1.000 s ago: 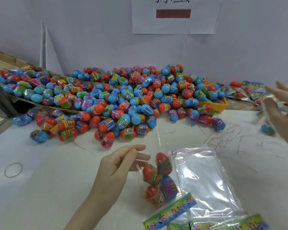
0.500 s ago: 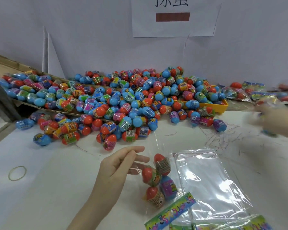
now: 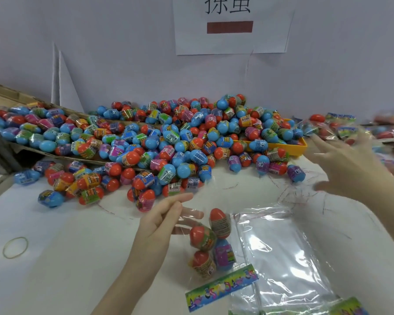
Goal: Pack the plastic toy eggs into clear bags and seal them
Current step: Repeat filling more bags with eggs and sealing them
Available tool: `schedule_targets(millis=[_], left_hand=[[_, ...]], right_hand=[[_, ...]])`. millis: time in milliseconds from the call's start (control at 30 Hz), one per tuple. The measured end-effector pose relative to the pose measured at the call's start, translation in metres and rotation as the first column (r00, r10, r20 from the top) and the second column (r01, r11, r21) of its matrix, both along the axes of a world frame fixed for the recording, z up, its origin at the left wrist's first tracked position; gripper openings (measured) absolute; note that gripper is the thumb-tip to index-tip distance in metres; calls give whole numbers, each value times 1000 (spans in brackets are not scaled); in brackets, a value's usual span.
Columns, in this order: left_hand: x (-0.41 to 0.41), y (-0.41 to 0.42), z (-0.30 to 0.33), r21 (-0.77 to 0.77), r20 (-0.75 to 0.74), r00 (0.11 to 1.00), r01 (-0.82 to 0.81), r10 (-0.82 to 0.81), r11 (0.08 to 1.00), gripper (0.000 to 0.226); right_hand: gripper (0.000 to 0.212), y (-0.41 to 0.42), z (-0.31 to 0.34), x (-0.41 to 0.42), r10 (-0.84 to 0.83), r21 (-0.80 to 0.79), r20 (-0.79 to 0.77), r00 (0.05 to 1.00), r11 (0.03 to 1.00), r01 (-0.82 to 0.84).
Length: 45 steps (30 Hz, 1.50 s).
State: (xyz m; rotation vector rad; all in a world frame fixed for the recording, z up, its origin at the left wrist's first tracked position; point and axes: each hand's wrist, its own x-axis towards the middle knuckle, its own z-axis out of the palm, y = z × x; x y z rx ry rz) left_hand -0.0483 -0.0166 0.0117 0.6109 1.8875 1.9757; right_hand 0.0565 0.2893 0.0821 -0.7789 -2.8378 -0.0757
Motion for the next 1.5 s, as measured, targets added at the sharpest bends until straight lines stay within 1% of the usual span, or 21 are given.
schedule_targets(millis=[33, 67, 100, 133, 167, 233, 300, 333, 367, 400, 433, 467, 533, 633, 700, 800, 1000, 1100, 1233, 1400, 1500], left_hand=[[0, 1, -1, 0, -2, 1000, 3, -3, 1000, 27], [-1, 2, 0, 1, -5, 1000, 9, -9, 1000, 27], [0, 3, 1, 0, 1, 1000, 13, -13, 1000, 27], [0, 4, 1, -2, 7, 1000, 16, -16, 1000, 28], [0, 5, 1, -7, 7, 1000, 19, -19, 1000, 28], [1, 6, 2, -8, 1, 1000, 27, -27, 1000, 28], [1, 7, 3, 1, 4, 1000, 29, -29, 1000, 28], [2, 8, 3, 13, 14, 999, 33, -33, 999, 27], [2, 8, 3, 18, 31, 999, 35, -36, 999, 27], [2, 9, 3, 20, 42, 998, 40, -41, 999, 27], [2, 9, 3, 18, 48, 998, 45, -46, 999, 27], [2, 10, 3, 23, 58, 997, 54, -55, 998, 26], [2, 10, 3, 30, 73, 995, 70, -72, 997, 26], [2, 8, 2, 38, 89, 993, 79, -82, 996, 27], [2, 5, 2, 48, 120, 986, 107, -112, 993, 38], [4, 3, 1, 9, 163, 977, 141, -140, 990, 48], [4, -2, -5, -17, 196, 977, 90, -85, 996, 23], [0, -5, -3, -53, 204, 970, 142, -129, 988, 24], [-4, -8, 2, -107, 126, 979, 173, -160, 979, 20], [-6, -9, 1, -74, 77, 996, 60, -54, 995, 16], [-7, -9, -1, -52, 85, 996, 46, -42, 998, 13]], right_hand=[[41, -18, -13, -8, 138, 38, -143, 980, 990, -134], [43, -28, -7, -6, 183, -76, -265, 947, 975, -210], [47, -35, -9, -2, 197, -116, -474, 858, 952, -283], [45, -38, -13, 3, 203, -38, -617, 760, 957, -287], [38, -44, -11, 3, 204, 8, -631, 749, 967, -256], [34, -60, -10, -2, 226, 109, -546, 807, 974, -199], [50, -75, -17, -5, 179, -2, -369, 912, 981, -193], [67, -81, -20, -5, 144, -68, -270, 952, 983, -168], [81, -89, -24, -7, 156, -197, -197, 968, 961, -195], [86, -97, -28, -8, 186, -379, -211, 960, 889, -256], [83, -108, -30, -10, 186, -585, -272, 944, 747, -316], [77, -116, -35, -12, 140, -717, -336, 931, 604, -349], [62, -125, -44, -16, 65, -858, -369, 927, 359, -367], [41, -128, -52, -17, -32, -914, -393, 919, 123, -387], [25, -127, -56, -16, -91, -909, -417, 905, 41, -415], [16, -126, -61, -15, -135, -899, -425, 895, -51, -434], [18, -123, -61, -14, -137, -897, -424, 895, -71, -436], [19, -120, -57, -13, -100, -901, -425, 900, -52, -431], [20, -116, -55, -12, -86, -908, -413, 907, -38, -417], [26, -111, -57, -11, -58, -923, -380, 923, -40, -382], [26, -108, -59, -10, -49, -923, -374, 926, -77, -377]])
